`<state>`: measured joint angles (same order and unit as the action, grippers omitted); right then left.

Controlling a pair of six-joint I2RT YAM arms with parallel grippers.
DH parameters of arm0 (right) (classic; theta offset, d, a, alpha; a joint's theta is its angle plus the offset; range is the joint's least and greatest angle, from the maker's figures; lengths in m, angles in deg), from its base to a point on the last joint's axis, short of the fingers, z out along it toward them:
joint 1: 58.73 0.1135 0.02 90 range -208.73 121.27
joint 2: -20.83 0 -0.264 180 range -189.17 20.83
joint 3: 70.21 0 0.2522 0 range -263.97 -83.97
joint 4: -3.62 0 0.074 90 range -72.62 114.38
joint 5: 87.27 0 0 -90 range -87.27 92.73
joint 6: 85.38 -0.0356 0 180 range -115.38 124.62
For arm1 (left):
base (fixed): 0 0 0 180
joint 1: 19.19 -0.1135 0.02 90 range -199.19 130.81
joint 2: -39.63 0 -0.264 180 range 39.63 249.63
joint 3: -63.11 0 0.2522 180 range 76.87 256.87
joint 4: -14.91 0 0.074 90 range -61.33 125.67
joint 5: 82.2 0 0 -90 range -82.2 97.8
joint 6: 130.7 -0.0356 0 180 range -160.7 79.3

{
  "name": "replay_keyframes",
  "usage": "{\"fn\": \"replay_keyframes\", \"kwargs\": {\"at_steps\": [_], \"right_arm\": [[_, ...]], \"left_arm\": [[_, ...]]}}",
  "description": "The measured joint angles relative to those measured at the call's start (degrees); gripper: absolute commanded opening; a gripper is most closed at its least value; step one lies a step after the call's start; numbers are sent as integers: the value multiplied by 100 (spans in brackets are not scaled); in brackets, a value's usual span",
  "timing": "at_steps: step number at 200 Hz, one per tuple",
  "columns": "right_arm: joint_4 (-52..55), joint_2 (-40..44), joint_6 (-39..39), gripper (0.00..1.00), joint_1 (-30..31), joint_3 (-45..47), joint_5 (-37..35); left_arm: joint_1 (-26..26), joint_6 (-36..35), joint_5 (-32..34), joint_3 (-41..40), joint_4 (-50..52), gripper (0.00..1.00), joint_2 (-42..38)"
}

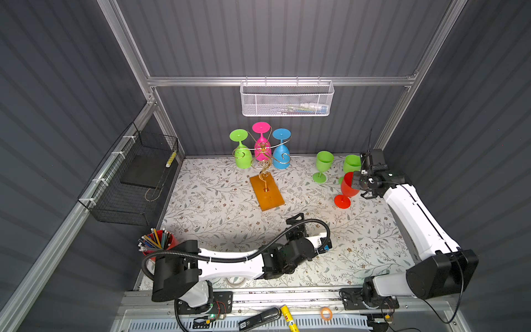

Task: Take the wine glass off the wine glass rack
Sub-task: Place the wine glass at the top-right of the table.

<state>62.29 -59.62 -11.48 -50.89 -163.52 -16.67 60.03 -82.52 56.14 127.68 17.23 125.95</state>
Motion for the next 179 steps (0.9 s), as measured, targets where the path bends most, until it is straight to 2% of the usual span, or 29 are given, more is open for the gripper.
{"fn": "replay_keyframes", "kwargs": {"at_steps": [73,179], "right_arm": [[-835,-293,201,0,-634,192,107],[-1180,-1117,267,0,-866,254,28]], "left_arm": [[37,1231,-280,59,1158,100,-592],[37,2398,-603,63,2253,100,-1410]]}}
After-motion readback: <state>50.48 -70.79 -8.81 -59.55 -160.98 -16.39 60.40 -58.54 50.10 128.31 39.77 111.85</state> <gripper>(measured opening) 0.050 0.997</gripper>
